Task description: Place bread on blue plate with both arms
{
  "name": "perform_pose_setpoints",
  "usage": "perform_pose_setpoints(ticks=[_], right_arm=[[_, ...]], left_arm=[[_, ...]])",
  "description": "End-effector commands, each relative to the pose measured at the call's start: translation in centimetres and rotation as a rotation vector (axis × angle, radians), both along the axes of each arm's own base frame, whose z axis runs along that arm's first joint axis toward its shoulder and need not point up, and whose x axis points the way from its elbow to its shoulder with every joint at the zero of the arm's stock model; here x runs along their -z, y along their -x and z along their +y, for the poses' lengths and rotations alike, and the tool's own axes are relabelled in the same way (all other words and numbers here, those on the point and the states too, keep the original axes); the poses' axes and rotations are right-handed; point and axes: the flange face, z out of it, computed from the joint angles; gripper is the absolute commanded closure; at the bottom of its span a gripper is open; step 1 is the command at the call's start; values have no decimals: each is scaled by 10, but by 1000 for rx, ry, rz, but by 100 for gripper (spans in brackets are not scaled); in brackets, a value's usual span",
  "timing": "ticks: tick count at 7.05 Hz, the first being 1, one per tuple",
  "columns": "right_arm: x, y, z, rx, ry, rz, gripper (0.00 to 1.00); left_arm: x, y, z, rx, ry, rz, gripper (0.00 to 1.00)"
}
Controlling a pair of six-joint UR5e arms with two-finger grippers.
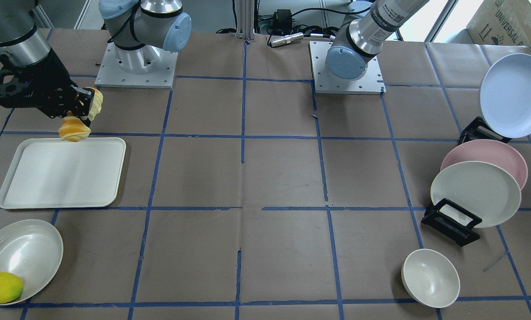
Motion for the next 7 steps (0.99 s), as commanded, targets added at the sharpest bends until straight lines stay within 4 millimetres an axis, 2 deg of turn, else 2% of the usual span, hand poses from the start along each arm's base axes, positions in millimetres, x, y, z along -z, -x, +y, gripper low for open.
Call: perform_pose_setpoints(ticks=[1,2,4,6,7], right_arm=[[-23,-14,10,-18,3,4,90],[-39,-14,6,-15,8,4,90],[-59,-18,3,-5,22,4,90],[-67,-31,-4,17,22,1,90],[-78,-33,-11,23,1,-4,90]], left_arm=[[-7,34,-31,-32,-44,2,99],[1,55,-55,-35,-2,9,99],[17,98,-74,-64,-12,-17,99],[25,152,-106,-65,-9,-6,99],[28,184,-124,-61,-36,-14,99]])
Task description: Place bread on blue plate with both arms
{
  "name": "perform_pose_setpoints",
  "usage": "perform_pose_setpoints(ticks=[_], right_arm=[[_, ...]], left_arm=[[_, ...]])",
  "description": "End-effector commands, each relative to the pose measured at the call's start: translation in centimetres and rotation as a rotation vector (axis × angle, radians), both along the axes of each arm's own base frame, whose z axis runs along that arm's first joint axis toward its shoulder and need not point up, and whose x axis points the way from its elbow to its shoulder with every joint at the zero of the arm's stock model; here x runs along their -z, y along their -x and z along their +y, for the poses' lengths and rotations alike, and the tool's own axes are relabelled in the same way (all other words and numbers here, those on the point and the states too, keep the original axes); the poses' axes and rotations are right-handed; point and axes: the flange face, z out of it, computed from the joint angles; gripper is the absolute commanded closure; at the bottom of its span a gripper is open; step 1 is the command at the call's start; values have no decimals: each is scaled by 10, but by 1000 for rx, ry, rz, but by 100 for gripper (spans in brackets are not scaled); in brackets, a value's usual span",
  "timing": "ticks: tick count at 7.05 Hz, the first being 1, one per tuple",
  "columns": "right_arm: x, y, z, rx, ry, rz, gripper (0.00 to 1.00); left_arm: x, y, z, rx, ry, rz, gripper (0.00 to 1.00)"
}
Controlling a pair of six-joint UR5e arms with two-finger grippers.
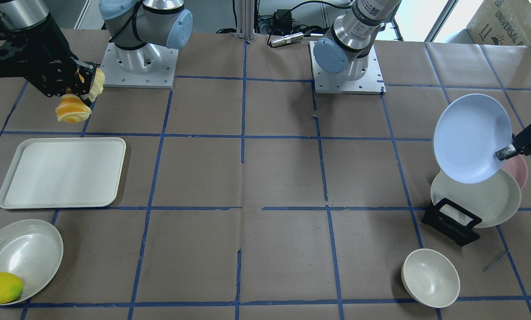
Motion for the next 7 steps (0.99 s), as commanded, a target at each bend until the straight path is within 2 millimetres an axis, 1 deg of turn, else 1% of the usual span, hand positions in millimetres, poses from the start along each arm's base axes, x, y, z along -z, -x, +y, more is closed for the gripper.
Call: perform_pose_setpoints(ticks=[1,2,3,4,5,6,7], right_arm=[[-22,-8,-23,15,-46,-12,90],[-35,-13,-40,11,-49,11,90],[-43,-31,-48,16,-73,16,90],[-43,-55,-48,17,-88,18,90],[-38,-71,-44,19,-97,41,90],[-38,-79,-44,3,-83,58,90],[-29,-81,-47,22,-98,59,90]], left_arm=[[10,74,-37,26,-35,-13,99],[22,101,-51,27,-47,-30,99],[34,134,-64,6,-58,-57,99],[43,178,-76,-14,-51,-73,99],[51,221,-85,-44,-15,-46,99],[59,258,-96,-75,25,-52,98],[52,298,-105,-98,48,25,98]])
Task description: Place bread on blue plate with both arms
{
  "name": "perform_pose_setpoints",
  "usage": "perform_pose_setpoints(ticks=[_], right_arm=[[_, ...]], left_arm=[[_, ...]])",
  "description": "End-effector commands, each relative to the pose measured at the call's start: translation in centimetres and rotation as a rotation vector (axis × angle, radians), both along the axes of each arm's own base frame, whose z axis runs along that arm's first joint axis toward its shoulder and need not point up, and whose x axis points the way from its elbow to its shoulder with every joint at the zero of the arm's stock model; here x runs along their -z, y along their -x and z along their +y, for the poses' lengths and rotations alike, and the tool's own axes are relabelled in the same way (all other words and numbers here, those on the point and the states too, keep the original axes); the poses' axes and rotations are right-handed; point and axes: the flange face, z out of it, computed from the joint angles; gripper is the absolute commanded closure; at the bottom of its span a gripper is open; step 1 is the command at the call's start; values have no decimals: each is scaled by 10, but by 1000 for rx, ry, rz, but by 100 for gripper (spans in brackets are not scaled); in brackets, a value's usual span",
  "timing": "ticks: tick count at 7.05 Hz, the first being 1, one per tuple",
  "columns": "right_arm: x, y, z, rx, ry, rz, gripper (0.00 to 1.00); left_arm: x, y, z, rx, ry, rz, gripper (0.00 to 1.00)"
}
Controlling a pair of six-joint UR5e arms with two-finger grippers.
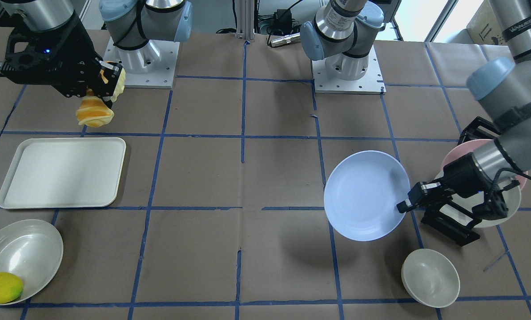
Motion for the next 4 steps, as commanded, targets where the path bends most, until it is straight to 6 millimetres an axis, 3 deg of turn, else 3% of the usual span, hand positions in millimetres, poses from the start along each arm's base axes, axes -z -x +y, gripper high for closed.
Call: perform_pose_setpoints(ticks=[1,2,4], right_arm=[[12,-15,0,10,-20,9,90],[23,-26,3,-11,-17,9,90],[33,-27,-7,-28,9,10,90]], left_arm=[[-2,88,-20,7,94,80,98],[10,114,-25,45,116,83,98],[28,158,-31,126,166,103,98]])
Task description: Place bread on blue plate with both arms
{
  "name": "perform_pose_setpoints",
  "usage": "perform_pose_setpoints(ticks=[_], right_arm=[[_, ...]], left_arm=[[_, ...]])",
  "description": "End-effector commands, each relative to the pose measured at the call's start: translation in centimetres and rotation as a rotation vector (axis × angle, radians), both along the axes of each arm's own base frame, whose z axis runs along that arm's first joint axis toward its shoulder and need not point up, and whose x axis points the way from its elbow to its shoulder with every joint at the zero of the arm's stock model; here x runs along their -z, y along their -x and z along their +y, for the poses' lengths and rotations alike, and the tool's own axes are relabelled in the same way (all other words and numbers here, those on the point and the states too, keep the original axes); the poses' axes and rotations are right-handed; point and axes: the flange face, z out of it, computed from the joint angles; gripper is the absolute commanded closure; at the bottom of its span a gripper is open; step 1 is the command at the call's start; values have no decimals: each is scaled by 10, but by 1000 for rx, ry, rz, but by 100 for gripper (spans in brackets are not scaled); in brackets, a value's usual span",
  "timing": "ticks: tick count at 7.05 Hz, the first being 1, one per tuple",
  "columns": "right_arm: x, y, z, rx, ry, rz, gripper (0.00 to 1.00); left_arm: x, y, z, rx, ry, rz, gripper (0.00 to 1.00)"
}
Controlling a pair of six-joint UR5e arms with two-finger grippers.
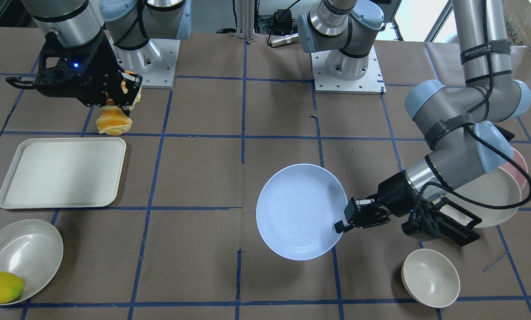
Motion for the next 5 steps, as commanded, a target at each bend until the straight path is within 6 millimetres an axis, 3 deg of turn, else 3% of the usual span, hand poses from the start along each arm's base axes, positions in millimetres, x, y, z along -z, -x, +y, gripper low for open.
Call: perform_pose_setpoints(ticks=[1,3,5], right_arm=[[5,-1,-7,-8,26,6,89],[8,-2,-9,-9,35,6,88],[32,-3,-3,3,-11,7,88]], left_arm=[[17,38,-1,92,61,0,98],[35,56,7,258,181,18,98],[44,66,16,301,234,11,98]])
